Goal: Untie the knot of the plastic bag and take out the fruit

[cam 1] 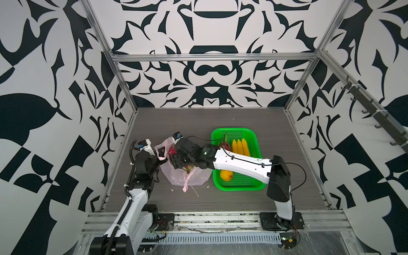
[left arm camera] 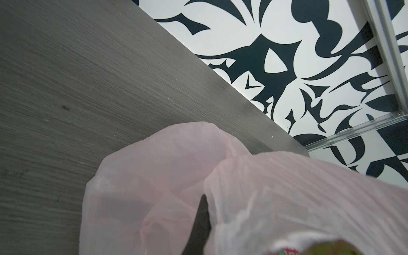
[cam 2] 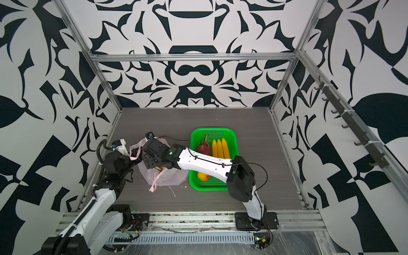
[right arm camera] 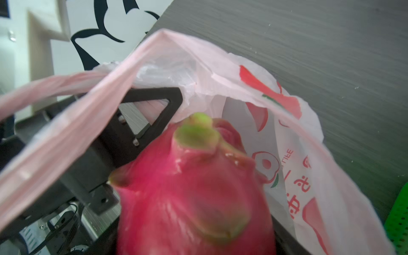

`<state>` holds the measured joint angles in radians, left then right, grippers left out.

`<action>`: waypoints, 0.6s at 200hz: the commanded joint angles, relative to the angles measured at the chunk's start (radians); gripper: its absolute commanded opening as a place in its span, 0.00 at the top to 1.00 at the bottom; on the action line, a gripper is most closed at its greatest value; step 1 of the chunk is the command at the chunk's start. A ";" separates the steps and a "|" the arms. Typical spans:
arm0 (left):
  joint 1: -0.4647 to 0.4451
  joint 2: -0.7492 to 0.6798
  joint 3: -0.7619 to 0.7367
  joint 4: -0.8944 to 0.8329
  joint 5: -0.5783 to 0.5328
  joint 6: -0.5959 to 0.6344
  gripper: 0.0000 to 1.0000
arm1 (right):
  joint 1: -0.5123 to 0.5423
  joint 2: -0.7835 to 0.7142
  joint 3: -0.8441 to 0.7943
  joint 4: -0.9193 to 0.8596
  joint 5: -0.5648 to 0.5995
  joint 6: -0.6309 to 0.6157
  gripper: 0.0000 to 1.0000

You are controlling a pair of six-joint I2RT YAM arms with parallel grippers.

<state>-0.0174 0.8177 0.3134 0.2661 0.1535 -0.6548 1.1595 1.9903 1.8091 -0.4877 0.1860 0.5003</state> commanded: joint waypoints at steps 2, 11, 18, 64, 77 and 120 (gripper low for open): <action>0.002 -0.037 -0.015 -0.004 -0.005 -0.003 1.00 | 0.005 -0.049 0.041 0.071 0.041 -0.022 0.89; 0.002 -0.048 -0.019 -0.011 -0.005 -0.006 1.00 | 0.005 -0.045 0.051 0.083 0.043 -0.025 0.89; 0.002 -0.057 -0.023 -0.017 -0.005 -0.009 1.00 | 0.005 -0.042 0.059 0.093 0.044 -0.026 0.89; 0.002 -0.094 -0.035 -0.042 -0.005 -0.015 1.00 | 0.005 -0.017 0.134 0.130 0.061 -0.054 0.90; 0.002 -0.097 -0.036 -0.044 -0.007 -0.015 1.00 | 0.006 -0.012 0.155 0.135 0.066 -0.064 0.90; 0.002 -0.092 -0.037 -0.041 -0.024 -0.006 1.00 | 0.003 -0.008 0.209 0.137 0.087 -0.098 0.90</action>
<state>-0.0174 0.7296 0.2893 0.2314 0.1497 -0.6643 1.1603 1.9934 1.9579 -0.3992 0.2356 0.4385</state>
